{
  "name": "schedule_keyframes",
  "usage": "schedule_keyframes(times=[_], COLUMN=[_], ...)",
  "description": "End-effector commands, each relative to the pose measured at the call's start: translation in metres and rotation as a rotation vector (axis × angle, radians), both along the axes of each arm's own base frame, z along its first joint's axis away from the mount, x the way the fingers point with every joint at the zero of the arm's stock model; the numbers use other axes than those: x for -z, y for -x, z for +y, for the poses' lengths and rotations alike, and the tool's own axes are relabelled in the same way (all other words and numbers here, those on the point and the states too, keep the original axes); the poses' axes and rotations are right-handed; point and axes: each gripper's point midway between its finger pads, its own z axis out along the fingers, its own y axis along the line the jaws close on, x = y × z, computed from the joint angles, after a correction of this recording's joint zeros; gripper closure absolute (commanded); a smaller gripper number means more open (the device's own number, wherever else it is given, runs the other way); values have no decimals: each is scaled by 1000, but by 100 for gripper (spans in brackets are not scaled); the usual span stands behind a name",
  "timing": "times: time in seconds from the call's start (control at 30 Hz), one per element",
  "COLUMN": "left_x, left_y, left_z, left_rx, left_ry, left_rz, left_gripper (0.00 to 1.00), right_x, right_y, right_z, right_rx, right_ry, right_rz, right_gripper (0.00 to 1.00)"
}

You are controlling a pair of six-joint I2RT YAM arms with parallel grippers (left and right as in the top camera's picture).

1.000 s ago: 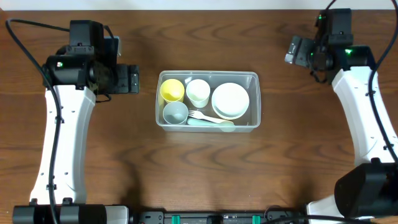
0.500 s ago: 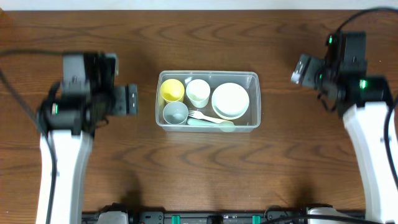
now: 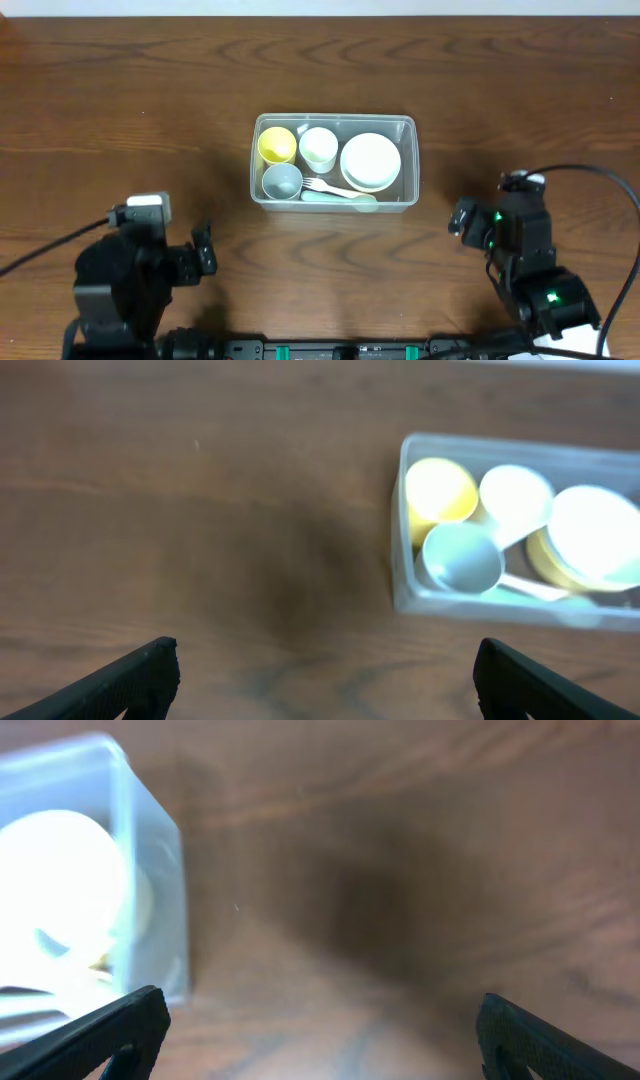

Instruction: Pack container

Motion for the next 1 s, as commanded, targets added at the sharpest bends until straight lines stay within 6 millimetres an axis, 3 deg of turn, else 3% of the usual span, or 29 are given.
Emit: schedule_keyframes(times=[0.0,0.87,0.97], left_x=[1,3,3], left_y=[1,3,3], left_z=[1,1,1], left_rx=[-15,-15,-15], left_ry=[13,11,11], left_rz=[-10,3,3], left_gripper=[6,6,6], right_x=[5,8,9], right_y=[4,5,16], right_z=[-2,-1,-3], right_rx=[22,17,14], right_ry=[-4,-7,-4], right_rz=[-5,4,22], right_gripper=[1,1,1])
